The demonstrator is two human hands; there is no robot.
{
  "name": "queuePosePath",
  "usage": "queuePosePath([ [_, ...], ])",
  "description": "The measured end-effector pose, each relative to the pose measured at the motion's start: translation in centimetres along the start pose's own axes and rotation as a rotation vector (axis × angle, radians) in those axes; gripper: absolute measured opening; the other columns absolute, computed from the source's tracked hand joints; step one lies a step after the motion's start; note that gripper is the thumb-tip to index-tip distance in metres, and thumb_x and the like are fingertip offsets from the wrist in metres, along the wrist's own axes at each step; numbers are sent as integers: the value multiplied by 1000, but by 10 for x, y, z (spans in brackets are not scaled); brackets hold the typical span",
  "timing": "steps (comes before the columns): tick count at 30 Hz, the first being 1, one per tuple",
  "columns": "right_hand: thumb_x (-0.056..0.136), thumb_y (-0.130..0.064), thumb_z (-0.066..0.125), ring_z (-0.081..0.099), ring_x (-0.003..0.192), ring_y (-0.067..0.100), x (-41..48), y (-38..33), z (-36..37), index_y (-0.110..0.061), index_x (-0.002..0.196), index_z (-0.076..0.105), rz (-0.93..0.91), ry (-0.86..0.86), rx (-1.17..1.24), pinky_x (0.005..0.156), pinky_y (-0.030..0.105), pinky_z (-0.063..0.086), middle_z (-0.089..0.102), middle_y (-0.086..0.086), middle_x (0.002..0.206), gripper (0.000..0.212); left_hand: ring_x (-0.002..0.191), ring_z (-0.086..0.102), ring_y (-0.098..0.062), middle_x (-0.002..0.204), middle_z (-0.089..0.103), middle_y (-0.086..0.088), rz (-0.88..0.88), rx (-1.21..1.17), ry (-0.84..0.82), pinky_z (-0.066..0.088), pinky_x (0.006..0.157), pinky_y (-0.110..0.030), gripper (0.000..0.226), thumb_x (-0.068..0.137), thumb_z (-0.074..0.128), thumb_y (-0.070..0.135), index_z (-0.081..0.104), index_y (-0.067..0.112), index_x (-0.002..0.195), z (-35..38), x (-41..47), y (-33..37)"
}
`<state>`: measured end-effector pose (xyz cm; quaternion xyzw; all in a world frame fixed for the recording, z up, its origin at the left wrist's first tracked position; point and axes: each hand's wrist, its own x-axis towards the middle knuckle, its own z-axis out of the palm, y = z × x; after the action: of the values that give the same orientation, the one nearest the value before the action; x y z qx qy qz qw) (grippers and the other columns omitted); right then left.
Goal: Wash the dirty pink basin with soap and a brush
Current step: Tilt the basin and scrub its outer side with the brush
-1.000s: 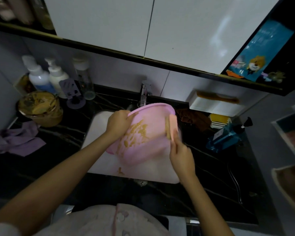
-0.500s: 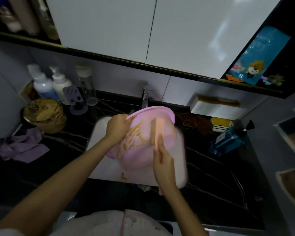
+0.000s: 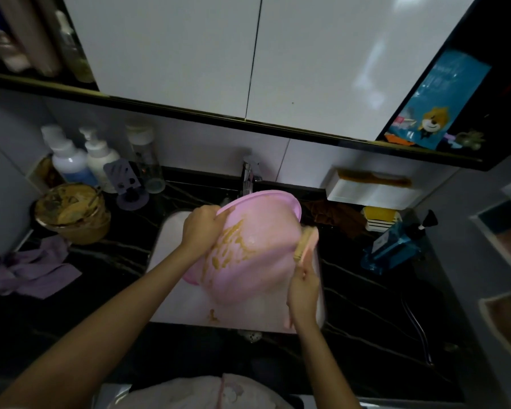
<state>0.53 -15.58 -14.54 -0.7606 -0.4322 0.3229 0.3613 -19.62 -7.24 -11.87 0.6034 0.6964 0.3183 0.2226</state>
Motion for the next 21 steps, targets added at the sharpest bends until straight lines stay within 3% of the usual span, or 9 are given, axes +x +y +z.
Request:
queuePosePath([
  [1, 101, -33, 29, 62, 87, 28, 0, 1, 3, -34, 146, 32, 94, -5, 44, 81, 38, 52, 65, 18, 109, 45, 60, 53, -25, 55, 51, -1, 0, 2, 0, 32, 53, -30, 48, 94, 50, 41, 48, 13, 55, 0, 0, 1],
  [3, 101, -32, 31, 61, 90, 28, -24, -1, 14, -36, 148, 25, 97, -30, 94, 82, 41, 51, 64, 15, 110, 47, 59, 52, -25, 54, 50, -1, 1, -3, 2, 30, 52, -30, 49, 94, 49, 42, 46, 15, 53, 0, 1, -1],
  [7, 102, -28, 31, 57, 99, 24, -37, -12, 21, -32, 150, 12, 79, -109, 180, 86, 32, 45, 58, 9, 116, 52, 58, 51, -24, 53, 49, 0, 16, -3, -3, 28, 49, -29, 50, 94, 47, 44, 45, 14, 54, -1, 3, 0],
  [10, 100, -33, 27, 58, 105, 34, -8, -18, 22, -34, 149, 2, 240, -60, 168, 94, 41, 45, 56, 19, 125, 55, 60, 51, -25, 55, 49, -2, 22, 10, -9, 31, 54, -30, 47, 95, 49, 40, 42, 19, 53, 4, -5, 4],
  [12, 100, -25, 28, 55, 100, 28, -30, -30, 29, -28, 151, 0, 198, -74, 215, 94, 39, 44, 52, 14, 113, 59, 60, 52, -27, 56, 50, -2, 26, 9, -1, 33, 54, -31, 49, 93, 48, 44, 40, 20, 51, 4, -8, 4],
  [14, 92, -30, 27, 53, 90, 23, -57, -44, 38, -30, 150, -9, 122, -148, 324, 88, 42, 46, 50, 11, 103, 68, 60, 53, -28, 55, 50, -2, 28, -3, -1, 33, 54, -31, 49, 88, 41, 51, 40, 19, 51, 2, -6, 2],
  [16, 84, -45, 27, 58, 80, 30, -44, -38, 44, -33, 149, -8, 183, -124, 384, 84, 48, 50, 54, 15, 91, 75, 60, 53, -27, 56, 51, -3, 32, 1, -5, 32, 54, -31, 49, 86, 39, 52, 42, 17, 52, 2, -5, 2],
  [18, 83, -54, 32, 61, 84, 36, -26, -36, 43, -32, 150, 1, 315, -69, 453, 85, 53, 51, 57, 16, 97, 76, 60, 53, -27, 57, 52, -4, 52, 7, 4, 31, 55, -30, 49, 91, 44, 48, 45, 15, 54, 4, -6, 2],
  [21, 100, -14, 29, 55, 89, 23, -50, -47, 44, -25, 148, -19, 210, -204, 352, 86, 37, 51, 52, 16, 121, 69, 62, 53, -28, 59, 54, -6, 55, 22, 23, 31, 55, -31, 47, 94, 48, 41, 51, 11, 58, 7, -7, 1],
])
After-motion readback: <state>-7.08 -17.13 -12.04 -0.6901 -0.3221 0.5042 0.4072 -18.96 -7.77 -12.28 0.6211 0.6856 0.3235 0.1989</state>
